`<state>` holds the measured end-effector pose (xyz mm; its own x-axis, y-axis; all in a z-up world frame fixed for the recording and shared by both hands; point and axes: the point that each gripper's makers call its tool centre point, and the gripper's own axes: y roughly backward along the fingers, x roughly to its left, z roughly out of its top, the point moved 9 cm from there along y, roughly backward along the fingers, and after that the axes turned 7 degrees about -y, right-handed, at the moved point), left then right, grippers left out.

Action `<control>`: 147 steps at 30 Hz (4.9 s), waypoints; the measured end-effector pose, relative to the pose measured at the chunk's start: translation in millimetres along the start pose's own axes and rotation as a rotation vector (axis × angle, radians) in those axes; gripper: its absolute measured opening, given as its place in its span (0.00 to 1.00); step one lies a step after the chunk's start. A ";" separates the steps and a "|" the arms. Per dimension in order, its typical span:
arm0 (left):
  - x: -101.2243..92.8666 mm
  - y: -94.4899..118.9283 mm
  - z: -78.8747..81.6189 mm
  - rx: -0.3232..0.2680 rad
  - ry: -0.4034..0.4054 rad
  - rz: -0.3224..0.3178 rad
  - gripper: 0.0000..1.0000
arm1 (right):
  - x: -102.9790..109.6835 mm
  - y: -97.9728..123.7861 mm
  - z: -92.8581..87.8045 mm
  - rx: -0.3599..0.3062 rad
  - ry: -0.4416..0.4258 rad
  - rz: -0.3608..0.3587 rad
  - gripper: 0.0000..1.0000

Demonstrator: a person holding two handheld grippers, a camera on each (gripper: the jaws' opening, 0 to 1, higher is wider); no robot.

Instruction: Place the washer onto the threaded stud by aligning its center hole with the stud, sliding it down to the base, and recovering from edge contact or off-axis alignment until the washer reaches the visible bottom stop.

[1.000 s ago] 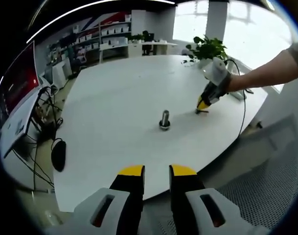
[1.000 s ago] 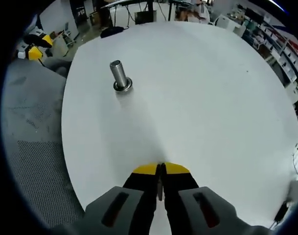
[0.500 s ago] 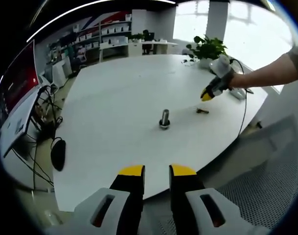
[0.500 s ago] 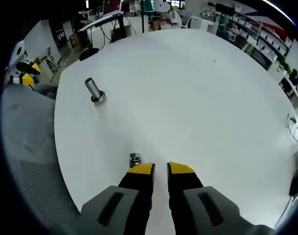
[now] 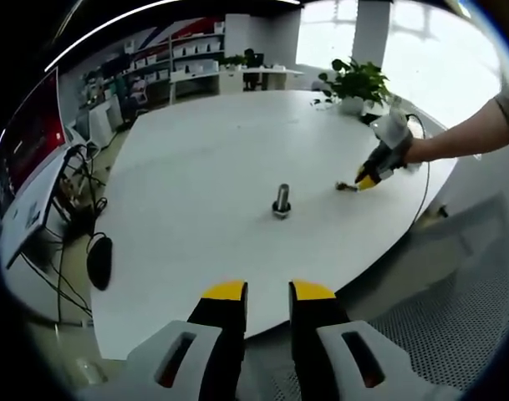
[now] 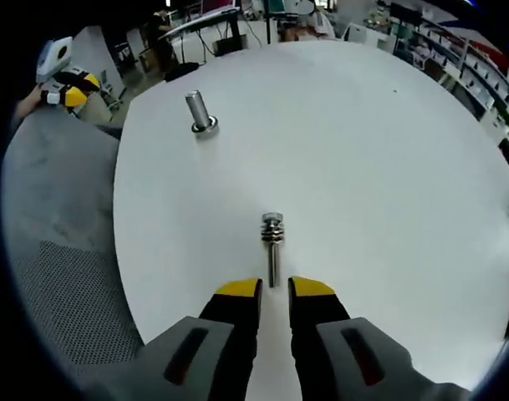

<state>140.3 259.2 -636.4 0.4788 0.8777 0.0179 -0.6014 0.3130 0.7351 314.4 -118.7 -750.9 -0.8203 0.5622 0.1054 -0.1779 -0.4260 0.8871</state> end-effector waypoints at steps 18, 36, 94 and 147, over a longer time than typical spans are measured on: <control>0.1 0.1 -0.9 0.003 0.006 0.001 0.17 | -2.0 -5.3 -6.4 -0.061 0.049 -0.027 0.10; -0.5 -0.8 -0.9 0.009 0.001 -0.006 0.17 | -1.8 -1.2 1.1 -0.074 0.067 -0.036 0.08; 0.4 -1.7 -1.9 0.025 0.004 0.002 0.17 | 14.5 11.5 74.9 -0.124 0.222 -0.028 0.08; 1.9 -0.6 -1.1 0.003 0.020 0.004 0.16 | 17.4 22.6 86.0 -0.204 0.230 -0.037 0.12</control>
<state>140.8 261.1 -637.5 0.4635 0.8861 0.0077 -0.6013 0.3081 0.7372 342.9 -57.6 -690.4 -0.9085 0.4149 -0.0502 -0.2963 -0.5546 0.7776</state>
